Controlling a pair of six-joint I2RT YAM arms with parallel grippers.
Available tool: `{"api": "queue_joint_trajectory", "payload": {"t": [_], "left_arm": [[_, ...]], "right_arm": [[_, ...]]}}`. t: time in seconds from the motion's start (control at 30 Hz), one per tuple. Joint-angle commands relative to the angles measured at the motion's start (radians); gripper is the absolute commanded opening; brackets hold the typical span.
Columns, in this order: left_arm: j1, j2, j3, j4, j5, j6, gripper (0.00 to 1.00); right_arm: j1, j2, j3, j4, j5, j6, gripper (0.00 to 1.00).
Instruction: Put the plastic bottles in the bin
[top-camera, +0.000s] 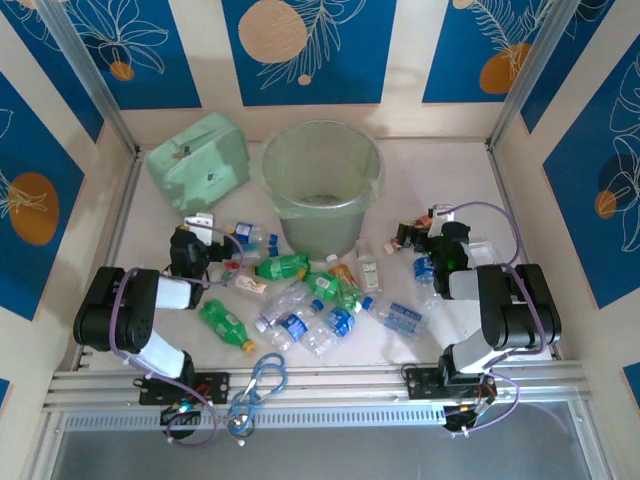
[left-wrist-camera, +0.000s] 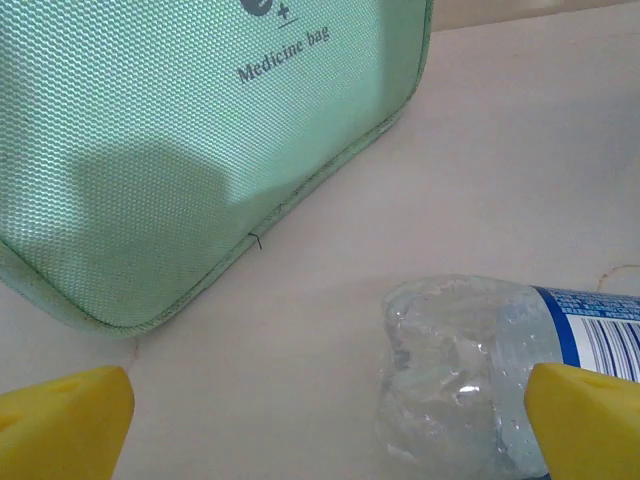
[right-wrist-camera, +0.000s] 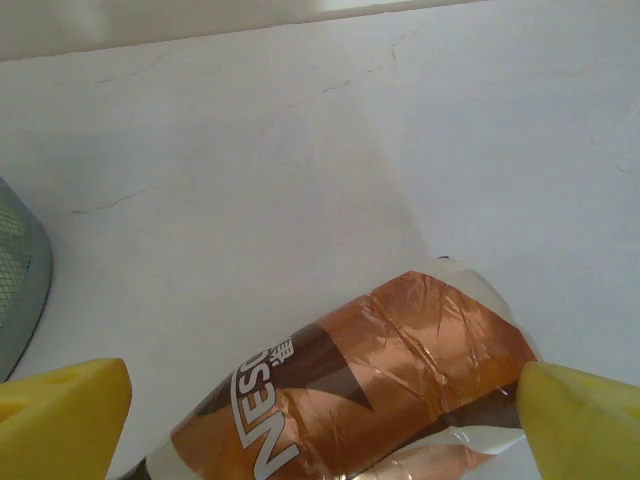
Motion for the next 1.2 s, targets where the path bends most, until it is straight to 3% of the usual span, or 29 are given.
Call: {"api": "queue_joint_trajectory", "payload": {"t": [0.0, 1.17], "left_arm": [[0.009, 0.004, 0.023, -0.004, 0.023, -0.001, 1.0], [0.009, -0.001, 0.022, -0.004, 0.015, -0.001, 1.0]], "right_arm": [[-0.007, -0.006, 0.022, 0.01, -0.05, -0.019, 0.99], [-0.01, -0.011, 0.027, 0.016, -0.048, -0.008, 0.99]]}}
